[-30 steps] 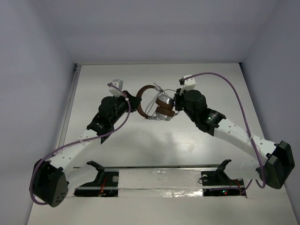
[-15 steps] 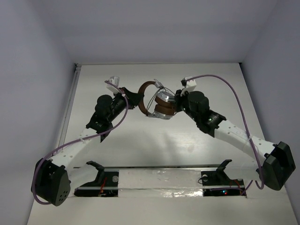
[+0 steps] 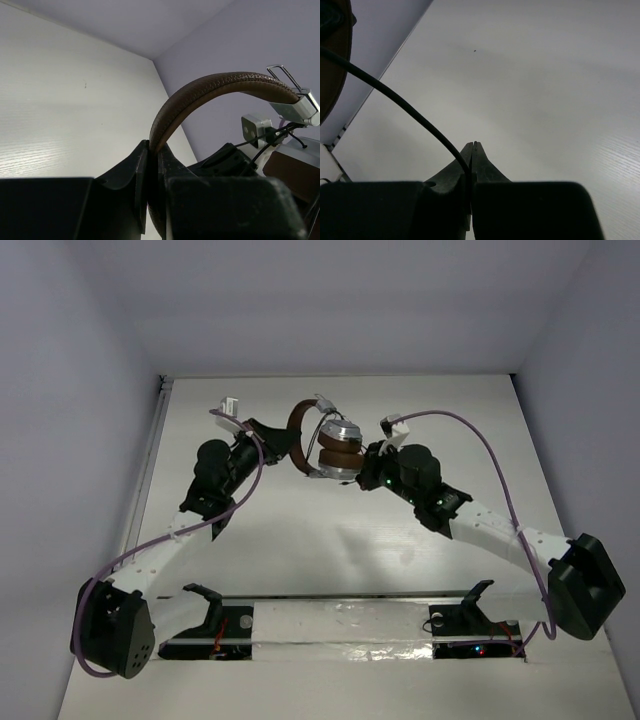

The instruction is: Wrap the headphones

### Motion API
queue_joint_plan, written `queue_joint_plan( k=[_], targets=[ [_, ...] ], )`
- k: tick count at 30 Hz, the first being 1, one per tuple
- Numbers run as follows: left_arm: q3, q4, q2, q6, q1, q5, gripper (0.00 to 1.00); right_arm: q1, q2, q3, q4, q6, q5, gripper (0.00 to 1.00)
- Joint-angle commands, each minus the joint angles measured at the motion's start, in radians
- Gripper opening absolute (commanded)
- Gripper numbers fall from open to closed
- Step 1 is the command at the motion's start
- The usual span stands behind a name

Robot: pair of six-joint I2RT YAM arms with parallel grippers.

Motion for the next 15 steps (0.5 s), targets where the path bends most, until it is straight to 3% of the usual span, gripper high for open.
queue_joint_plan(
  k=[1, 8, 15],
  targets=[
    [0.058, 0.158, -0.025, -0.095, 0.028, 0.01, 0.0, -0.003, -0.005, -0.024, 0.095, 0.032, -0.056, 0.0],
    [0.1, 0.182, -0.008, -0.146, 0.049, -0.005, 0.0, -0.003, 0.041, -0.059, 0.143, 0.073, -0.108, 0.0],
    [0.118, 0.143, 0.007, -0.126, 0.049, -0.149, 0.0, -0.003, -0.001, -0.116, 0.258, 0.179, -0.252, 0.0]
  ],
)
